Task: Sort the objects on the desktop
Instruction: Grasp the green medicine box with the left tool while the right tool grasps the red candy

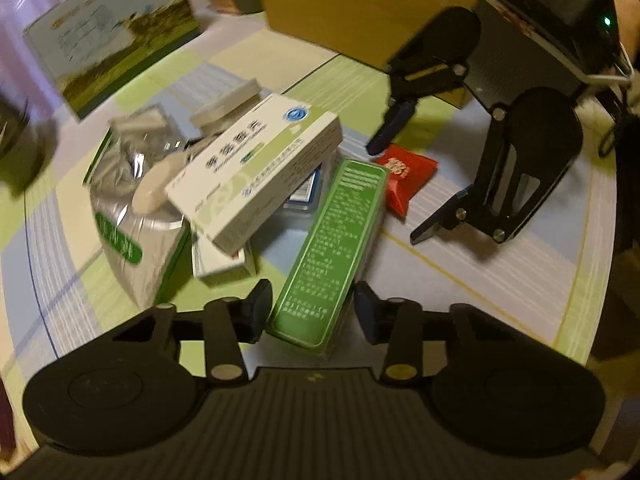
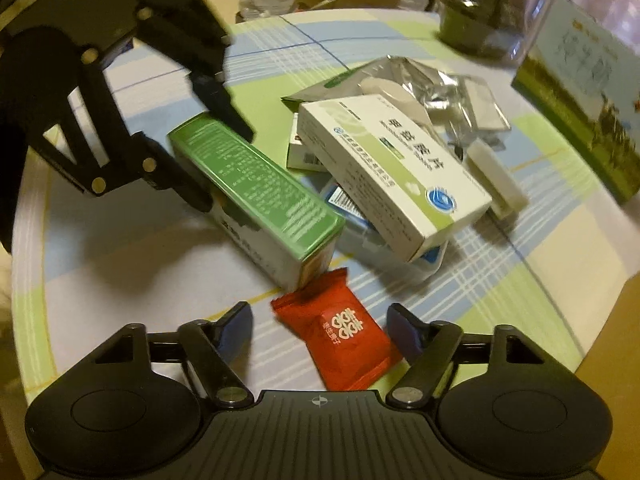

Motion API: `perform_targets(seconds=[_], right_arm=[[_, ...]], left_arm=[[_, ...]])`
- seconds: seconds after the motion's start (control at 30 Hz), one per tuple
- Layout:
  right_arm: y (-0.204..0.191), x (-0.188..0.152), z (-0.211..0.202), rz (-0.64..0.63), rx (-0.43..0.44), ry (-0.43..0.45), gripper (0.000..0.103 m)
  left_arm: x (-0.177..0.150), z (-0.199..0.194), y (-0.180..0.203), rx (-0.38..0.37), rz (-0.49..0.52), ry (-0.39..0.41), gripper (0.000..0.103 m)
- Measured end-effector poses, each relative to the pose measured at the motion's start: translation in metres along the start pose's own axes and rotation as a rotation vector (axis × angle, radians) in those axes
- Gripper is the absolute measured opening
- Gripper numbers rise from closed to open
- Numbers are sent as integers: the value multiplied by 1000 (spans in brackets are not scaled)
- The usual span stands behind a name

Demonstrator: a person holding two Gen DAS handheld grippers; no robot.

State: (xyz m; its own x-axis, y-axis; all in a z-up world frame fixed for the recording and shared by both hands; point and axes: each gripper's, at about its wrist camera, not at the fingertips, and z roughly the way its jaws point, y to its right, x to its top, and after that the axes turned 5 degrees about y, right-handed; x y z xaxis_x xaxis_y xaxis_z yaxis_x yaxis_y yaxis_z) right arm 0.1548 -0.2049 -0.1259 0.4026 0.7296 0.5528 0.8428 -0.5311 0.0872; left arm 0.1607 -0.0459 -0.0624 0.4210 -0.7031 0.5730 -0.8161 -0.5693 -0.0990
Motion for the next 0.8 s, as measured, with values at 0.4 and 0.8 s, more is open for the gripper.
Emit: perform_targets(seconds=[0.4, 0.8], right_arm=[[-32, -27, -36, 371, -38, 11, 24], [-63, -61, -64, 565, -144, 148, 67]], left_arm=[[-26, -30, 45, 64, -260, -12, 26], [-30, -38, 57, 137, -355, 59, 44]])
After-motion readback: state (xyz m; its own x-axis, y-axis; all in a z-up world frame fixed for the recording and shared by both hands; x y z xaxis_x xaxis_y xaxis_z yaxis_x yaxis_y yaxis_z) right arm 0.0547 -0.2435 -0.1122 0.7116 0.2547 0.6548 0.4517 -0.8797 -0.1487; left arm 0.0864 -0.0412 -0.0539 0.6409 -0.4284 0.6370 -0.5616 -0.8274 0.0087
